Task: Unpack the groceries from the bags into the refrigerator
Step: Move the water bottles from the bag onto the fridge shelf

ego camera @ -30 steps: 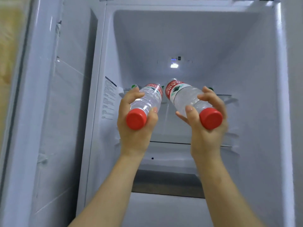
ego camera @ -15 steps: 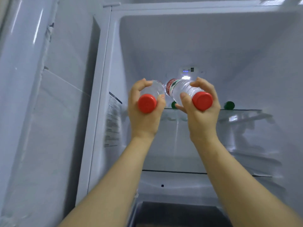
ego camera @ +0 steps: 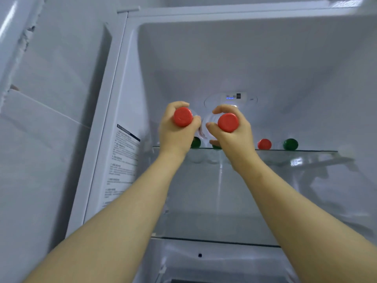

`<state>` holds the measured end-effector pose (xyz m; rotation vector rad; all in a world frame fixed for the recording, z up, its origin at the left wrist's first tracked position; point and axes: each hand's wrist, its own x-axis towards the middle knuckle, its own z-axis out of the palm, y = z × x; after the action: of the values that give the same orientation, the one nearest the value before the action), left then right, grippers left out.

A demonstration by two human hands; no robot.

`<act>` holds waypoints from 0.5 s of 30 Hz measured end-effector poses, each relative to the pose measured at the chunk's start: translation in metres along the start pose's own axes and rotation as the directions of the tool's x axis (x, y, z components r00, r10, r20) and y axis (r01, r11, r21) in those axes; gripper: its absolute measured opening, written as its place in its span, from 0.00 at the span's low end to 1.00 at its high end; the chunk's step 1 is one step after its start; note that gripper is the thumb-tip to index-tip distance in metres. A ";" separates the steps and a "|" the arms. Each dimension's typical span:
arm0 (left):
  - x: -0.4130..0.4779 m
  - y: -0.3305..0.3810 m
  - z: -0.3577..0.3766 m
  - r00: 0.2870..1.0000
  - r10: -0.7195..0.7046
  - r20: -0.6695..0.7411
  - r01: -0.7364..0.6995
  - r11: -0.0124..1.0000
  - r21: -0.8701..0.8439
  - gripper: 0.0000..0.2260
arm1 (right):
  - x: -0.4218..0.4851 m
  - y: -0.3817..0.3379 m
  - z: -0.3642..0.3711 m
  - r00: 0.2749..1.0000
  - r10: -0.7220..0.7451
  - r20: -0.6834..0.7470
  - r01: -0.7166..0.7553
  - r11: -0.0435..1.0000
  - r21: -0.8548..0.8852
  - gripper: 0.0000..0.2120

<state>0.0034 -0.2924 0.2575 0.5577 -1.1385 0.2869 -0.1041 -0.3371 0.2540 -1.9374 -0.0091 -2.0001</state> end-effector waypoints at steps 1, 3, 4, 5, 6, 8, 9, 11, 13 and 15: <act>0.003 -0.002 -0.001 1.000 0.000 0.013 0.000 1.000 0.022 0.12 | 0.004 -0.001 -0.001 0.999 0.008 0.047 -0.006 0.999 -0.042 0.13; 0.008 -0.006 -0.005 0.998 0.004 0.062 -0.009 0.997 0.082 0.12 | 0.013 -0.002 -0.001 0.988 0.009 0.152 0.016 0.987 -0.161 0.14; 0.011 -0.007 -0.007 0.995 0.003 0.101 -0.016 0.992 0.122 0.13 | 0.017 -0.002 -0.001 0.983 0.003 0.183 0.035 0.978 -0.205 0.14; 0.013 -0.008 -0.008 0.991 0.001 0.136 -0.024 0.986 0.166 0.14 | 0.021 -0.001 -0.001 0.982 -0.002 0.191 0.047 0.972 -0.231 0.14; 0.016 -0.009 -0.009 0.987 -0.003 0.163 -0.033 0.977 0.212 0.15 | 0.025 0.001 -0.001 0.982 -0.002 0.187 0.048 0.968 -0.245 0.14; 0.025 -0.012 -0.009 0.980 -0.040 0.192 -0.023 0.949 0.314 0.17 | 0.030 0.007 -0.004 0.983 0.026 0.184 0.025 0.963 -0.268 0.15; 0.029 -0.014 -0.009 0.977 -0.057 0.205 -0.022 0.931 0.364 0.18 | 0.031 0.011 -0.006 0.981 0.054 0.186 0.000 0.960 -0.278 0.16; 0.037 -0.017 -0.009 0.969 -0.064 0.241 -0.054 0.890 0.453 0.19 | 0.035 0.017 -0.008 0.978 0.108 0.179 -0.053 0.957 -0.286 0.17; 0.044 -0.022 -0.008 0.959 -0.018 0.281 -0.142 0.832 0.537 0.18 | 0.042 0.021 -0.010 0.980 0.133 0.147 -0.086 0.953 -0.290 0.16; 0.050 -0.030 -0.008 0.947 0.021 0.319 -0.211 0.792 0.573 0.19 | 0.047 0.026 -0.009 0.980 0.155 0.124 -0.109 0.943 -0.315 0.17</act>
<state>0.0437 -0.3158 0.2924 1.1281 -1.3788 0.7099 -0.1067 -0.3752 0.2931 -2.2059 0.4081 -1.8540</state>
